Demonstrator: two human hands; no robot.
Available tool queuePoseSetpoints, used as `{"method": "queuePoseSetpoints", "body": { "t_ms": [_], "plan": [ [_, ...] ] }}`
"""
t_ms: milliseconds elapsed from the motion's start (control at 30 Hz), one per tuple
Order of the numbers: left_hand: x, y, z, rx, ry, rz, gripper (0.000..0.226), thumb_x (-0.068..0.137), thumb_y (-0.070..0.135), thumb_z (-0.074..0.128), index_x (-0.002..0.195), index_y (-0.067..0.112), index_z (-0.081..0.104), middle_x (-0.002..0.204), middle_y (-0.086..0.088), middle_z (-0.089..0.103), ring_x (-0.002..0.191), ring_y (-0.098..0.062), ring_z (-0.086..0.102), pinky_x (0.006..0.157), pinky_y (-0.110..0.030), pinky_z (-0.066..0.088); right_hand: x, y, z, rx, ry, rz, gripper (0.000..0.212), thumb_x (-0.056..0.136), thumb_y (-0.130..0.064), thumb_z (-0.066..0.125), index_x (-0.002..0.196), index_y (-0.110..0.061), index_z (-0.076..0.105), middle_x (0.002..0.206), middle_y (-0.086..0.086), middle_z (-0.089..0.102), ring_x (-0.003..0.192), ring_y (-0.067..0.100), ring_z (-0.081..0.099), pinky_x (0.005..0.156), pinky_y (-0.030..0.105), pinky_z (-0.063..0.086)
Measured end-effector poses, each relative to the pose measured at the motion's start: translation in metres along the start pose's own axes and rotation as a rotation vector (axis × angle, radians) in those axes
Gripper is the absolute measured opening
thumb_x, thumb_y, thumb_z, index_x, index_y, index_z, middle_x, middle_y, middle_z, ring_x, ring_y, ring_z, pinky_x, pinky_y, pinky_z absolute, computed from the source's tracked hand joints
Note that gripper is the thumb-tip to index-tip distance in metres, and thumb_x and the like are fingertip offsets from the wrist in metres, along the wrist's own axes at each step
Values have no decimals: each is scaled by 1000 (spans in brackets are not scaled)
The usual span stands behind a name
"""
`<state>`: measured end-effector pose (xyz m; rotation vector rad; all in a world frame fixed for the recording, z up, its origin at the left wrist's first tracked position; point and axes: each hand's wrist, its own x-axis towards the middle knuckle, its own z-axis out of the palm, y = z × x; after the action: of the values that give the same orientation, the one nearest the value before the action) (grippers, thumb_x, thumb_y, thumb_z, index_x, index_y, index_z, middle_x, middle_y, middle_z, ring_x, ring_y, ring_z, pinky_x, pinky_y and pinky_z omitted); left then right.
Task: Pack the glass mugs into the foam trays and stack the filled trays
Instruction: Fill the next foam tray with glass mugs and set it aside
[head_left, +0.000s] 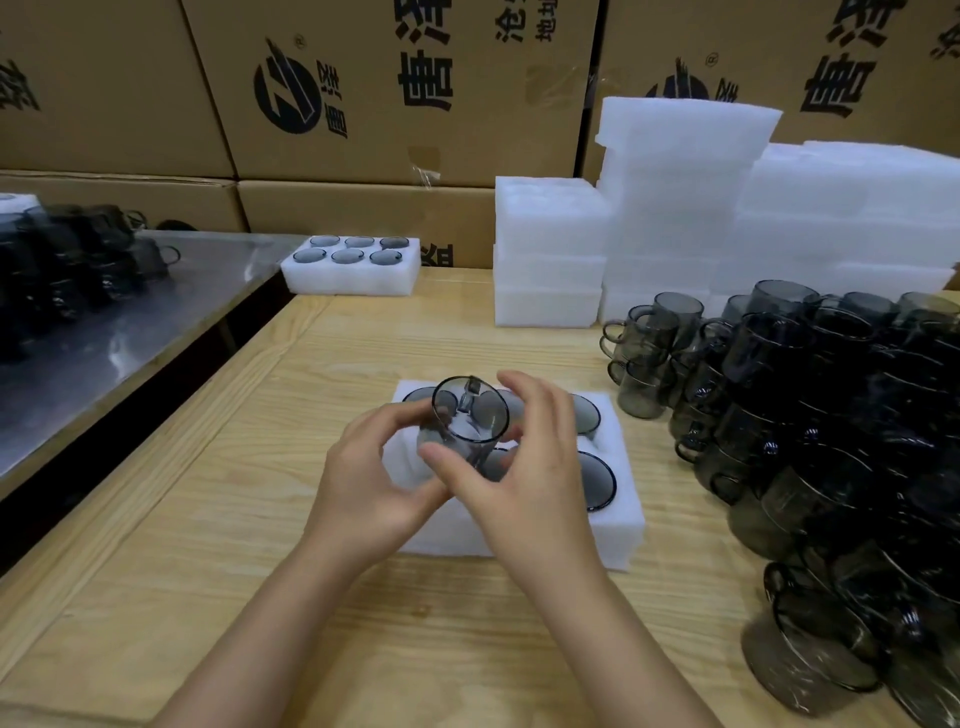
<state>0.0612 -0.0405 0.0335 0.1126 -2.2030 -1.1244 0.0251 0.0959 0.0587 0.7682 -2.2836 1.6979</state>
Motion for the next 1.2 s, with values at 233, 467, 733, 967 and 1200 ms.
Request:
{"method": "queuePoseSetpoints", "body": {
  "t_ms": [233, 467, 733, 967, 1200],
  "plan": [
    [5, -6, -11, -110, -123, -11, 68, 59, 44, 79, 121, 48, 52, 118, 26, 61, 116, 1, 55, 96, -11, 37, 22, 6, 4, 73, -52, 84, 54, 69, -36, 79, 116, -35, 54, 108, -21, 52, 100, -6, 50, 80, 5, 39],
    [11, -17, -25, -392, -163, -33, 54, 75, 31, 66, 126, 15, 56, 119, 0, 67, 117, -18, 59, 99, -27, 45, 21, 19, 3, 185, -270, 137, 62, 74, -29, 77, 130, -35, 50, 116, -25, 57, 102, -12, 53, 88, 10, 44],
    [15, -27, -35, -381, -186, -59, 49, 69, 31, 70, 113, 11, 64, 111, -6, 70, 109, -20, 64, 94, -27, 48, 14, 13, 16, 2, -291, 26, 61, 77, -39, 73, 133, -28, 51, 119, -23, 51, 110, -4, 49, 95, 15, 40],
    [15, -32, -34, -362, -157, -163, 47, 70, 44, 61, 106, 15, 69, 116, -4, 64, 114, -13, 58, 100, -39, 44, 8, 13, 26, -298, -346, -159, 61, 82, -39, 67, 137, -23, 45, 135, -15, 45, 122, 3, 37, 93, 8, 25],
    [13, -34, -31, -324, -230, -186, 52, 71, 44, 62, 115, 17, 66, 128, 8, 62, 126, -4, 50, 109, -39, 35, 12, 13, 24, -505, -372, -219, 58, 83, -52, 60, 130, -19, 53, 133, -6, 53, 128, 15, 38, 102, 23, 21]
  ]
}}
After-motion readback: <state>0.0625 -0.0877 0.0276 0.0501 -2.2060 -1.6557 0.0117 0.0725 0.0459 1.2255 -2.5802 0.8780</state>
